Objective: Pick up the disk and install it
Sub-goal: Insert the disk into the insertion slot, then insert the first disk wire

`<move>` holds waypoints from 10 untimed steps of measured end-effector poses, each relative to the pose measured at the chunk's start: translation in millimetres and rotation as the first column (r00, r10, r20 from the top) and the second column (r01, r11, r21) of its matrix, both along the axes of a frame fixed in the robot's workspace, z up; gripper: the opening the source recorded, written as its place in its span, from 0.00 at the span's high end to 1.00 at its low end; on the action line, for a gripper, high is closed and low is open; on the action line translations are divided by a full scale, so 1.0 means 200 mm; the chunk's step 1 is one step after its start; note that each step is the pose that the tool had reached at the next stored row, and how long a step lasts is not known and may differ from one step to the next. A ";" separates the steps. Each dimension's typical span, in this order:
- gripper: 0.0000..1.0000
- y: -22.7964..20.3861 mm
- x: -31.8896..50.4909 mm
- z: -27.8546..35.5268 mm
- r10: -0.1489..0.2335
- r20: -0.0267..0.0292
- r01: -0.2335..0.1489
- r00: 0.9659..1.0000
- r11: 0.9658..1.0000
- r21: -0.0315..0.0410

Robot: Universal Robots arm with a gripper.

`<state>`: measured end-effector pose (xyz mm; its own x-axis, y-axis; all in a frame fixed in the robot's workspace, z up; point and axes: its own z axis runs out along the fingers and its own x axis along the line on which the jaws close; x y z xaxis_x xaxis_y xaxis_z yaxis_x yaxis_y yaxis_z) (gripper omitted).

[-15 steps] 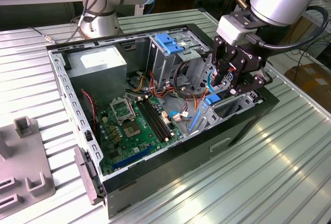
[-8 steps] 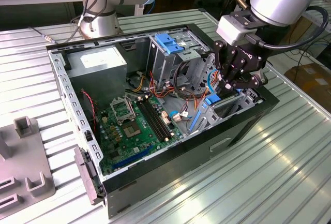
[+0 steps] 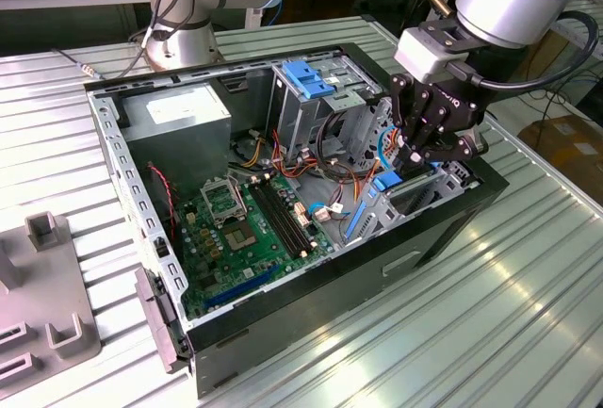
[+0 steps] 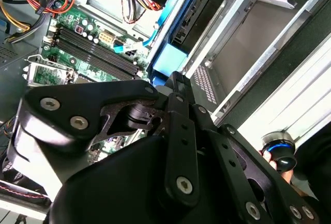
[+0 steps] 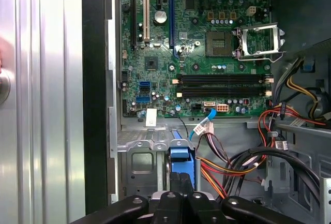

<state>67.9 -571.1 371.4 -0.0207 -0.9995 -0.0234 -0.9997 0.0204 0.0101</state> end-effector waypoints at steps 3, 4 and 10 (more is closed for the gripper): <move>0.90 0.000 0.000 0.000 0.000 0.000 0.000 1.000 1.000 0.000; 0.90 0.000 0.000 0.000 0.000 0.000 0.000 1.000 1.000 0.000; 0.90 0.000 0.010 -0.001 0.000 0.000 0.000 1.000 1.000 0.000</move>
<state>69.9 -571.1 371.3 -0.0206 -0.9995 -0.0234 -0.9997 0.0204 0.0101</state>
